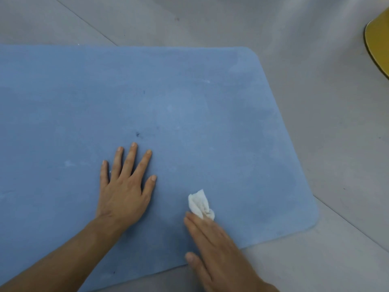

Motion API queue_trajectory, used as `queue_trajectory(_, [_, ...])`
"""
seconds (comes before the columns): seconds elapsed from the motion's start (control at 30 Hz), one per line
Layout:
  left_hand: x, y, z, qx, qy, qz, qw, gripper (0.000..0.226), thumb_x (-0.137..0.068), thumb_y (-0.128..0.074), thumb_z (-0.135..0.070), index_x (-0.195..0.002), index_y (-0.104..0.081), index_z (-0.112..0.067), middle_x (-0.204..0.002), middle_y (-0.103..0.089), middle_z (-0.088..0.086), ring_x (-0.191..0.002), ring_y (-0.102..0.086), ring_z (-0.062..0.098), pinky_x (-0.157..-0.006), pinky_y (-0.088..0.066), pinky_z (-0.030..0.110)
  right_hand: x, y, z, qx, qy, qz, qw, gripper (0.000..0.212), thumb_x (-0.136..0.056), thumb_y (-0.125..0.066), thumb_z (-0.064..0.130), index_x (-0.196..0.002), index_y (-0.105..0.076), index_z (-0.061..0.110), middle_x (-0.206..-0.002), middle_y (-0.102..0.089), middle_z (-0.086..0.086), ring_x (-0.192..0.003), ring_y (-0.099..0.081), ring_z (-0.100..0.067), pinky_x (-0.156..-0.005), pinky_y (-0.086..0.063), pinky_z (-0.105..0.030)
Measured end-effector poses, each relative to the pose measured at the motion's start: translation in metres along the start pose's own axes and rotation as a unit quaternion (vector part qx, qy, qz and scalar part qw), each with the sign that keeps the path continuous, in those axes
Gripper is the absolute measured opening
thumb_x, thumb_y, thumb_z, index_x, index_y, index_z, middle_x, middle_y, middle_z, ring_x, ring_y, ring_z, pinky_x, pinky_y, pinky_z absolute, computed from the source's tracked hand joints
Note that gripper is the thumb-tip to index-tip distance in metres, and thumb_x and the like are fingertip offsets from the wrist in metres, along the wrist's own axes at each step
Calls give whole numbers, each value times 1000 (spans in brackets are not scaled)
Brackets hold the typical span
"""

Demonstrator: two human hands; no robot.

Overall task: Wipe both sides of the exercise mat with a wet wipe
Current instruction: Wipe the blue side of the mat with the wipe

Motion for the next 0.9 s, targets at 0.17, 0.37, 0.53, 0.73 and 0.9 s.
queue_trajectory(0.17, [0, 2, 0, 6, 3, 8, 1000, 70, -99, -13, -63, -164, -15, -39, -174, 1, -9, -160, 8, 19, -128, 2, 52, 22, 15, -50, 25, -134, -40, 990, 66, -110, -29, 53, -155, -45, 8, -164, -41, -5, -143, -50, -24, -115, -35, -36])
queue_trajectory(0.37, [1, -1, -3, -8, -5, -7, 1000, 65, -102, -17, -57, -164, -20, -37, -174, -5, -6, -160, 2, 22, -126, -2, 55, 47, 52, -148, 34, -330, -66, 941, 75, -104, -23, 59, -160, -32, 10, -168, -30, 0, -147, -37, -29, -118, -29, -38])
queue_trajectory(0.53, [8, -6, -17, -9, -30, -22, 999, 63, -102, -26, -51, -162, -29, -34, -173, -15, -3, -160, -8, 26, -125, -10, 59, 42, 33, -124, -39, -332, -80, 939, 89, -100, -25, 71, -163, -24, 8, -170, -15, 6, -157, -20, -15, -124, -6, -15])
queue_trajectory(0.73, [10, -9, -25, -19, -47, -19, 999, 62, -102, -27, -50, -162, -30, -33, -172, -16, -2, -160, -9, 27, -125, -12, 60, 19, 9, -30, -30, -80, 7, 996, 67, -109, -33, 54, -160, -37, 10, -169, -30, -2, -153, -33, -14, -122, -25, -26])
queue_trajectory(0.9, [10, -8, -21, -22, -57, -4, 998, 63, -102, -24, -55, -163, -26, -37, -173, -11, -6, -160, -5, 24, -126, -8, 57, 28, 12, -46, 13, -70, 21, 997, 63, -110, -31, 53, -156, -42, 12, -164, -40, -1, -144, -45, -17, -122, -24, -24])
Point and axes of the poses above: each hand's wrist, its own x-axis away from the middle knuckle, its own y-axis out of the back of the hand, z = x × y, the point moved 6 cm from there along -x, towards the middle knuckle
